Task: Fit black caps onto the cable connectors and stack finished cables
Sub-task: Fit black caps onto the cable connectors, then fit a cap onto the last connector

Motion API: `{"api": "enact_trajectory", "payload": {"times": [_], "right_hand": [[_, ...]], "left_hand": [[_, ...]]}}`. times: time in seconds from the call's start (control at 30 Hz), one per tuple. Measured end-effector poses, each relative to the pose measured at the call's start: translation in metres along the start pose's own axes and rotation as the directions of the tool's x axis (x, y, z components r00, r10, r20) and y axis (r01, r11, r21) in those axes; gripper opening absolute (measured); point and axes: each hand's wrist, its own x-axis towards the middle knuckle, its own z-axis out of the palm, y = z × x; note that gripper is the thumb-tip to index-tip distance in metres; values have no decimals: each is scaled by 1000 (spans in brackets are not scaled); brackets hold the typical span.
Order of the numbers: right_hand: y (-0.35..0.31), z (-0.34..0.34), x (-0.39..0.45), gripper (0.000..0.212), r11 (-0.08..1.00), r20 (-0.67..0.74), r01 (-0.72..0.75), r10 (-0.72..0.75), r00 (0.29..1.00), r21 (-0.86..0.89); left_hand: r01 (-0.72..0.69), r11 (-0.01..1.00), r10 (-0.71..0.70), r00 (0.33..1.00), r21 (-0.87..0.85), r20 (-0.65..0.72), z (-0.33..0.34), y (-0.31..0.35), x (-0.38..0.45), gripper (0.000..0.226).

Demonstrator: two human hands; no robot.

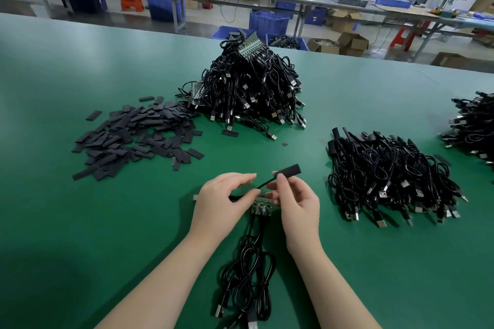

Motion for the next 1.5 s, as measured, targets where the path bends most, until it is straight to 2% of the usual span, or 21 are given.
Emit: {"api": "enact_trajectory", "payload": {"times": [0.1,0.33,0.43,0.53,0.63,0.73,0.77,0.8,0.83,0.87,0.93,0.97,1.0,1.03,1.07,1.1,1.2,1.27,1.37,1.43,1.5], "right_hand": [[-1,-1,0,17,999,-5,-21,21,1000,26],[4,5,-1,17,978,128,12,15,992,-208],[4,5,0,16,978,126,-4,30,992,-208],[0,2,4,14,997,11,-79,78,997,25],[-12,-10,10,11,981,-118,-53,76,990,187],[-34,-30,22,10,984,-251,80,-38,967,159],[-44,-37,28,9,986,-292,149,-119,949,80],[-54,-46,36,9,974,-322,213,-225,920,-72],[-63,-54,47,11,929,-321,254,-335,886,-270],[-72,-63,58,13,837,-287,258,-429,856,-483],[-86,-81,81,23,525,-180,132,-501,846,-841],[-90,-89,91,26,300,-115,34,-467,876,-953],[-90,-95,98,28,70,-74,-51,-380,922,-996],[-90,-99,101,33,-109,-74,-107,-267,961,-988],[-87,-101,101,39,-187,-90,-124,-183,979,-974],[-82,-102,98,44,-183,-97,-123,-145,985,-975],[-64,-100,79,58,-71,-64,-78,-187,980,-994],[-51,-102,64,73,12,-89,-88,-207,974,-996],[-39,-121,46,96,267,-217,-134,-313,925,-954],[-39,-144,43,107,364,-326,-187,-370,870,-913],[-42,-167,46,119,472,-424,-253,-299,855,-844]], "left_hand": [[8,1000,-8,1000,-5,12,0,-2,1,18],[20,999,-23,996,37,84,0,-4,2,20],[10,999,-13,998,40,59,-1,-3,1,20],[-37,996,36,999,82,15,-1,-1,1,25],[-6,998,5,1000,58,14,-2,0,0,33],[27,999,-29,999,33,34,-2,1,-2,30],[33,999,-33,999,24,30,-2,1,-3,29],[36,999,-36,999,15,26,-2,1,-3,28],[37,999,-37,999,9,29,-2,0,-3,27],[39,999,-40,999,7,36,-1,0,-3,27],[46,999,-47,997,14,56,-1,-1,-2,25],[51,999,-52,996,15,66,-1,-1,-2,24],[55,998,-56,996,14,75,-1,-1,-2,23],[58,998,-59,995,13,81,-1,-1,-2,23],[62,998,-63,995,11,83,-1,-2,-2,22],[70,998,-70,994,4,84,-1,-2,-1,22],[104,994,-102,990,-14,97,-1,-2,-1,22],[116,993,-114,988,-14,105,-2,-2,-1,22],[123,992,-121,987,-15,108,-2,-2,-2,23],[127,992,-124,986,-21,111,-1,-2,-1,23],[134,990,-130,985,-30,118,0,-3,-1,23]]}}
